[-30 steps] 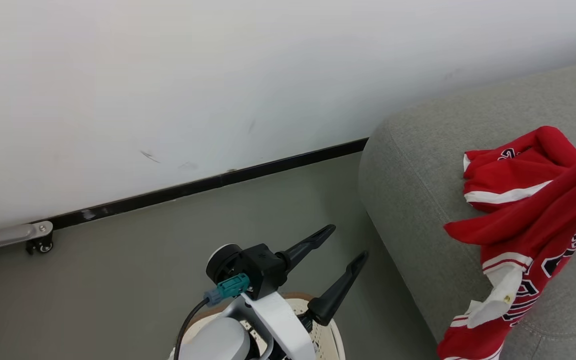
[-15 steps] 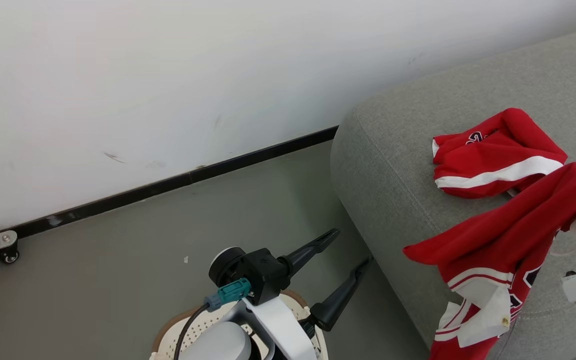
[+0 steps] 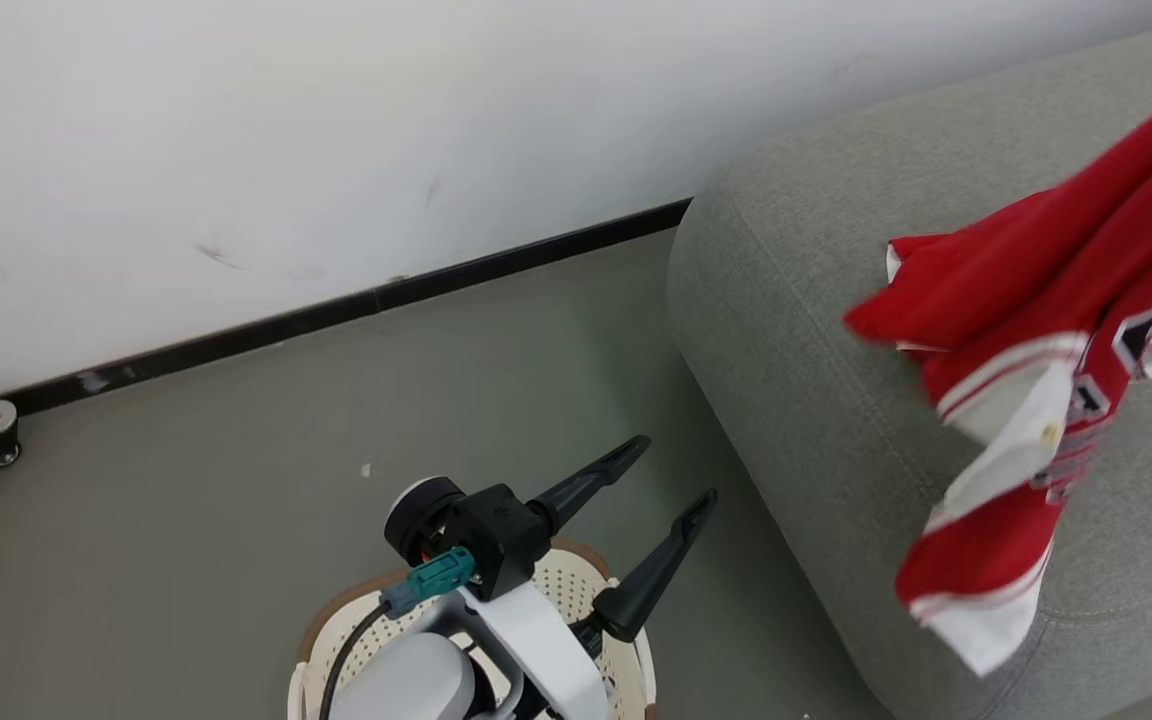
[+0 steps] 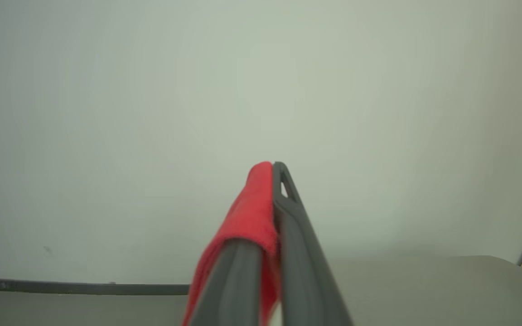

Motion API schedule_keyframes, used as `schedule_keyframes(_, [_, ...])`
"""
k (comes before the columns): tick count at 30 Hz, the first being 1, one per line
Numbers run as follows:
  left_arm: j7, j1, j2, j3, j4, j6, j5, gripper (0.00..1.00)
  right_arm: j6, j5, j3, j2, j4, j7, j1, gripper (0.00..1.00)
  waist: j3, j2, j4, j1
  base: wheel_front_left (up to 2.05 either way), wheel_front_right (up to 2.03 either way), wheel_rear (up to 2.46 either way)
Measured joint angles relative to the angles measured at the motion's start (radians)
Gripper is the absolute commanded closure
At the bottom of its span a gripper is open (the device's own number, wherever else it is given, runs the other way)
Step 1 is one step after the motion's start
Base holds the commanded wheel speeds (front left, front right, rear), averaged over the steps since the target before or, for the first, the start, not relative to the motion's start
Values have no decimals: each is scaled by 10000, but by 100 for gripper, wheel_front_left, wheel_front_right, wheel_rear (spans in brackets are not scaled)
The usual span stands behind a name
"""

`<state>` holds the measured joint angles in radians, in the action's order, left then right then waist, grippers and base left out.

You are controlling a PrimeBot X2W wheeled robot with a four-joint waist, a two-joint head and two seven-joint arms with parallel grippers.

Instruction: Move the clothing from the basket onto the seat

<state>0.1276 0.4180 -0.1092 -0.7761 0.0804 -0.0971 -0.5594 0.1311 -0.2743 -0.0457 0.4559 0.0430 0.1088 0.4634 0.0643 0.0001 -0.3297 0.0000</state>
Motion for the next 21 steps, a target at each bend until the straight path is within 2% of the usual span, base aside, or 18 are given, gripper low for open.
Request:
schedule_keyframes(7, [-42, 31, -178, 136, -370, 155, 79, 0, 0, -180, -617, 658, 52, -493, 2380, 100, 438, 0, 199, 0, 0, 0, 0])
schedule_keyframes(13, [-125, 301, -190, 173, -732, 169, 182, 0, 0, -234, -1306, 1795, 700, -926, 3969, 100, 780, 0, 383, 0, 0, 0, 0])
schedule_keyframes(18, [-157, 479, -209, 180, -941, 167, 359, 0, 0, -217, -1937, 2694, 1327, -1193, 4733, 100, 1023, 0, 526, 1, 0, 0, 0])
schedule_keyframes(21, [-222, 485, -228, 176, -1012, 167, 416, 0, 0, -155, -2033, 3010, 1835, -1398, 4835, 100, 1159, 0, 597, 1, 0, 0, 0])
